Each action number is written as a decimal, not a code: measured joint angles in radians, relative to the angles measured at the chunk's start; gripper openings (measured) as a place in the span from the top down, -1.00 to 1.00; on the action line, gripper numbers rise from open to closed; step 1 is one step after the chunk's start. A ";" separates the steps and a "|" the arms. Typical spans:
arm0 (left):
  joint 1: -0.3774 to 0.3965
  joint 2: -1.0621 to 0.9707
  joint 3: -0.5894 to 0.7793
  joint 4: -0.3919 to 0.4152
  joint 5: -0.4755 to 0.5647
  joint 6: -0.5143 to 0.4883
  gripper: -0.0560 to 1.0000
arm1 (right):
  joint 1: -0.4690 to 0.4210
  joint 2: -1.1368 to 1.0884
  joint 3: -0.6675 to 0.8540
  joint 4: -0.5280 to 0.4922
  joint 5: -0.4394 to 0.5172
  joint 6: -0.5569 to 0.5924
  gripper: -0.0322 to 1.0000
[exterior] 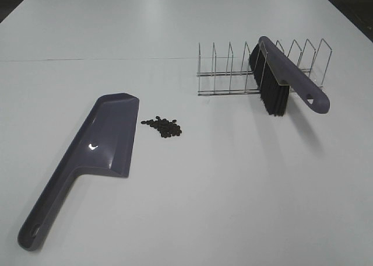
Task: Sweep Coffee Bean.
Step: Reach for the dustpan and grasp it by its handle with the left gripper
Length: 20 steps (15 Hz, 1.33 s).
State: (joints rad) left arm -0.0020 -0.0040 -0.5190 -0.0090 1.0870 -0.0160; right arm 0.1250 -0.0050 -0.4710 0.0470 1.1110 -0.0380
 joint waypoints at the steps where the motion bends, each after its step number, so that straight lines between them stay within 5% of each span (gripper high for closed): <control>1: 0.000 0.000 0.000 0.000 -0.002 0.000 -0.98 | 0.000 0.000 0.012 0.001 0.002 0.000 -0.61; 20: 0.000 0.000 0.000 -0.003 -0.003 0.000 -0.98 | 0.000 0.000 0.020 0.002 0.002 0.000 -0.61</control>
State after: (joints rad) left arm -0.0020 -0.0040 -0.5190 -0.0120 1.0840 -0.0160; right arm 0.1250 -0.0050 -0.4510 0.0490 1.1130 -0.0380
